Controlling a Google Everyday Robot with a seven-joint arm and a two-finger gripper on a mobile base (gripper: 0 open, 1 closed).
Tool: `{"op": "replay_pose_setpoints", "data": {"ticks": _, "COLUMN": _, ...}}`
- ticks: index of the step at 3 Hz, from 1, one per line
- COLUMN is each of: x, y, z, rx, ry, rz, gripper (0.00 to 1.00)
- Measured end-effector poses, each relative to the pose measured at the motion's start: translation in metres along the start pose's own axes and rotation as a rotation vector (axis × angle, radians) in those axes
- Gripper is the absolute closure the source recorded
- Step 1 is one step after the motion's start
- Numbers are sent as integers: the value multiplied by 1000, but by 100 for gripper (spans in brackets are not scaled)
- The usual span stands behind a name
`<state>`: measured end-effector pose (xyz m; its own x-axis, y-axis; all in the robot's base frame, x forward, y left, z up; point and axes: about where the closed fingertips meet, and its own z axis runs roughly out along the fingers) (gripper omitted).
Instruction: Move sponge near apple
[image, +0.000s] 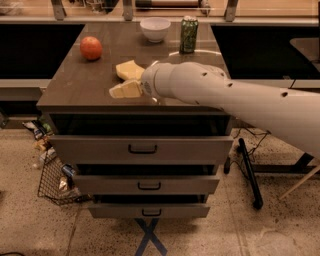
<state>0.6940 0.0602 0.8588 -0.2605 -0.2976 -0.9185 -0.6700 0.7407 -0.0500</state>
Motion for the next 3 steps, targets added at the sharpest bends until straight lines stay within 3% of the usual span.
{"op": "replay_pose_setpoints", "data": {"ticks": 1, "x": 1, "y": -13, "z": 18, "rx": 5, "ry": -29, "rz": -15, "gripper": 0}}
{"op": "replay_pose_setpoints", "data": {"ticks": 2, "x": 0, "y": -22, "z": 33, "rx": 7, "ry": -45, "rz": -20, "gripper": 13}}
{"op": "replay_pose_setpoints", "data": {"ticks": 3, "x": -1, "y": -24, "z": 44, "rx": -2, "ry": -47, "rz": -25, "gripper": 36}}
